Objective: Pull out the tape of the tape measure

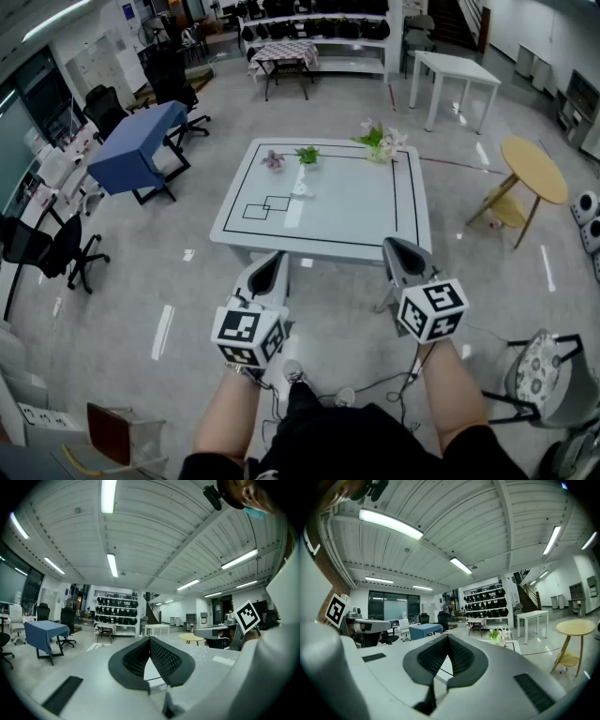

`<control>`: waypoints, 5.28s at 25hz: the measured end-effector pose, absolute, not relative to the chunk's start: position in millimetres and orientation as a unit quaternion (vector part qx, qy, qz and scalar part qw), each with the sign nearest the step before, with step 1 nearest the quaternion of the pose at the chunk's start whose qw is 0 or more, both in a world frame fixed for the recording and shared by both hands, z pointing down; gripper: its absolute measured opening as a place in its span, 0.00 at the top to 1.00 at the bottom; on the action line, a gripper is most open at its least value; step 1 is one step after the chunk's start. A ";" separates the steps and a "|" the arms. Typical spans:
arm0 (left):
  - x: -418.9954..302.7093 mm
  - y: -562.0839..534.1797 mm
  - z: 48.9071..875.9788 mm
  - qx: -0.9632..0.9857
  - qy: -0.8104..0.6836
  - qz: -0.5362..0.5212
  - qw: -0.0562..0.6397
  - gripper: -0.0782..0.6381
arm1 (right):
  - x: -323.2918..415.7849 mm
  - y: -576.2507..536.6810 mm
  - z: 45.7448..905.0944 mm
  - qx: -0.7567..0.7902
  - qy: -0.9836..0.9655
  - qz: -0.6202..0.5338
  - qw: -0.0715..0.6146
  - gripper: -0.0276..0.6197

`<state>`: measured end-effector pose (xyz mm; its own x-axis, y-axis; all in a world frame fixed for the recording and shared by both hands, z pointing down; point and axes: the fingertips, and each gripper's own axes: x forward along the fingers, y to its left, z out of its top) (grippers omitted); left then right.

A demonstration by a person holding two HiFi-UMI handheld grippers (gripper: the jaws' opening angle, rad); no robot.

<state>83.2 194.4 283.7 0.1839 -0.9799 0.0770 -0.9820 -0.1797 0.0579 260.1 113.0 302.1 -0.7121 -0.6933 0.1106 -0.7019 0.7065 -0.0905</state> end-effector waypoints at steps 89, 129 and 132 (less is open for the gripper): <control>-225.1 -108.2 339.0 0.833 -0.548 0.006 0.077 0.52 | -38.9 -151.5 330.4 0.429 -0.899 0.043 0.074 0.56; -160.6 -185.6 447.8 0.781 -0.597 0.057 0.174 0.52 | -39.3 -244.3 517.5 0.232 -0.938 0.126 0.223 0.56; -159.9 -189.1 456.5 0.776 -0.601 0.060 0.180 0.52 | -42.0 -248.0 533.0 0.220 -0.938 0.130 0.235 0.56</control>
